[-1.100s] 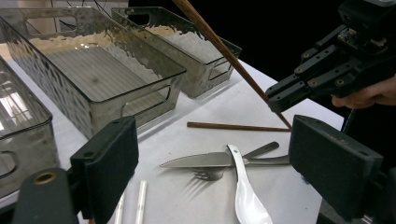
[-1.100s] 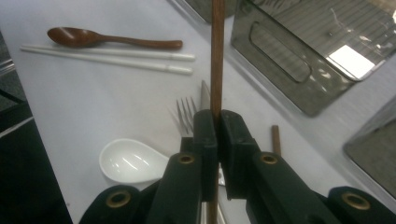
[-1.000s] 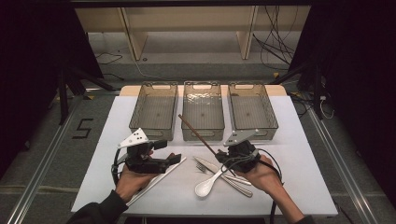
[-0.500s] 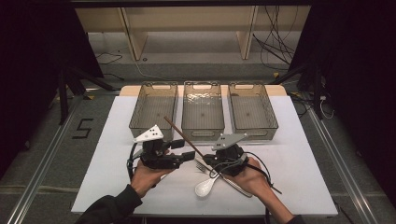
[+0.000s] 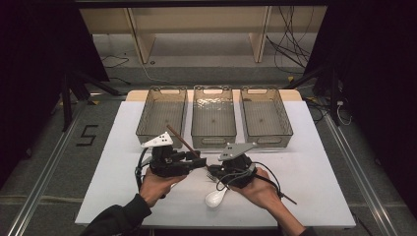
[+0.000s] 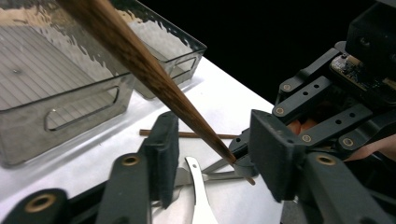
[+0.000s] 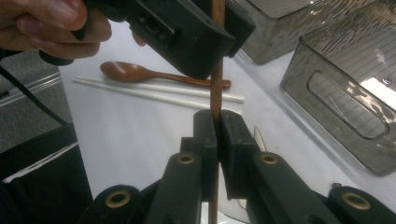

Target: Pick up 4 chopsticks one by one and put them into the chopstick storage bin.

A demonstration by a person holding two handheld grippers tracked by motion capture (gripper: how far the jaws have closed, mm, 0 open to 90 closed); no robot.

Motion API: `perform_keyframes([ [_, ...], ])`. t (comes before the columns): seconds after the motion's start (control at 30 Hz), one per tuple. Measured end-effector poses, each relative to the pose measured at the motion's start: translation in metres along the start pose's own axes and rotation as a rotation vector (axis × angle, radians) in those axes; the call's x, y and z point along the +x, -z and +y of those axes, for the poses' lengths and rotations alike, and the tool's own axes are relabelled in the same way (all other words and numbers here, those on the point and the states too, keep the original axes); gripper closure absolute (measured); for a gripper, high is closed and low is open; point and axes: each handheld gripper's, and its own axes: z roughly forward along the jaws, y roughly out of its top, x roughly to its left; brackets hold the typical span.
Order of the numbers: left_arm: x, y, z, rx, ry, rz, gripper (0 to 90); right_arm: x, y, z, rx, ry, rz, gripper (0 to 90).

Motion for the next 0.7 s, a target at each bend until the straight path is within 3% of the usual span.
perform_keyframes([
  [0.33,0.0019,0.0007,0.0003,0.001,-0.001,-0.034,70.2,0.0013,0.0,0.0004,-0.026,0.0,0.008,86.1],
  [0.6,0.0022,0.0015,0.002,-0.006,0.039,-0.086,82.1,0.0026,-0.0006,-0.0002,-0.038,0.012,0.017,86.0],
  [0.7,0.002,0.0021,0.0033,0.002,0.038,-0.087,83.5,0.0024,-0.0013,-0.001,-0.044,0.007,0.021,85.1],
])
